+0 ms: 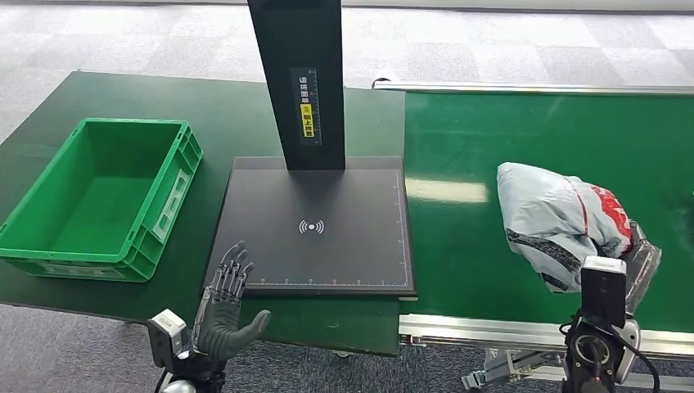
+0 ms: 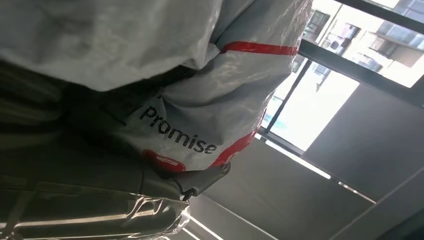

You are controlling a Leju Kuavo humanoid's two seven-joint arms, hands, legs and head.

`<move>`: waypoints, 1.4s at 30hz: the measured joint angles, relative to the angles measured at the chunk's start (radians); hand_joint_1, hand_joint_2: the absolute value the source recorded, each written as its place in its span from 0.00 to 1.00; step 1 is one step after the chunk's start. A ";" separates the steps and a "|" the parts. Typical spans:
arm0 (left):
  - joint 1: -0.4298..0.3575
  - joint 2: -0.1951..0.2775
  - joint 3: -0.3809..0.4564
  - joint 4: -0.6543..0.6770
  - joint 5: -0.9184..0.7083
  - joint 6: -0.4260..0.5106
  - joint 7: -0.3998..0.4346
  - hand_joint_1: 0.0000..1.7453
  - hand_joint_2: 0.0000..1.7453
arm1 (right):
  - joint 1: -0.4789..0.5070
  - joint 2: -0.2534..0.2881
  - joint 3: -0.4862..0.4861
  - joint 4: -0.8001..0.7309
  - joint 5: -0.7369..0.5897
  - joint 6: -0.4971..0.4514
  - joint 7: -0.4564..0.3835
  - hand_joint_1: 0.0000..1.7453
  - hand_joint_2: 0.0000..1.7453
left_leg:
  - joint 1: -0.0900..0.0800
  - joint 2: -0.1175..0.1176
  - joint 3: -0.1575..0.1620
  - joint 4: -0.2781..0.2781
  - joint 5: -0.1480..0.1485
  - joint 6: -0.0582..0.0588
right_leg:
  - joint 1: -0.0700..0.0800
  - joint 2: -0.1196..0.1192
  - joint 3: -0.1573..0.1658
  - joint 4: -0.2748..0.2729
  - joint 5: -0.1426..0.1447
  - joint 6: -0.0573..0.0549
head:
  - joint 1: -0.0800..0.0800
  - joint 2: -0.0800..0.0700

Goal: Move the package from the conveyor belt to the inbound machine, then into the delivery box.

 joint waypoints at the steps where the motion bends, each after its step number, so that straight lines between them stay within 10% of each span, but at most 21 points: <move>1: -0.001 -0.001 0.000 0.000 0.000 0.000 0.000 0.00 1.00 | 0.005 0.005 -0.003 -0.016 -0.002 -0.001 -0.001 1.00 1.00 | 0.000 0.000 0.000 0.000 0.000 0.000 | 0.000 0.000 0.000 0.000 0.000 0.000 | 0.000 0.000; 13: -0.022 -0.004 -0.009 0.017 0.048 0.048 -0.014 0.00 1.00 | 0.044 0.070 0.039 -0.144 -0.100 -0.219 -0.141 1.00 1.00 | 0.000 0.001 0.000 0.000 0.000 0.000 | 0.000 0.001 0.000 0.000 0.000 0.000 | 0.000 0.000; 27: -0.038 -0.002 -0.027 0.032 0.055 0.049 -0.019 0.00 1.00 | 0.036 0.086 0.165 -0.132 -0.022 -0.223 -0.141 1.00 1.00 | 0.000 0.001 -0.002 0.000 0.000 0.000 | 0.000 0.001 0.000 0.000 0.000 0.000 | 0.000 0.000; 36: -0.122 0.000 -0.075 0.104 0.075 0.030 -0.034 0.00 1.00 | -0.136 0.098 0.493 0.225 0.230 -0.183 -0.097 1.00 1.00 | 0.001 0.004 0.000 0.000 0.003 -0.002 | 0.001 0.003 0.000 0.001 0.001 -0.001 | 0.000 0.000; 42: -0.221 0.000 -0.103 0.196 0.104 0.025 -0.047 0.00 1.00 | -0.240 0.145 0.673 0.445 0.250 0.030 0.000 1.00 1.00 | 0.001 0.003 -0.001 0.000 0.003 -0.003 | 0.001 0.003 -0.002 0.001 0.001 -0.001 | 0.000 0.000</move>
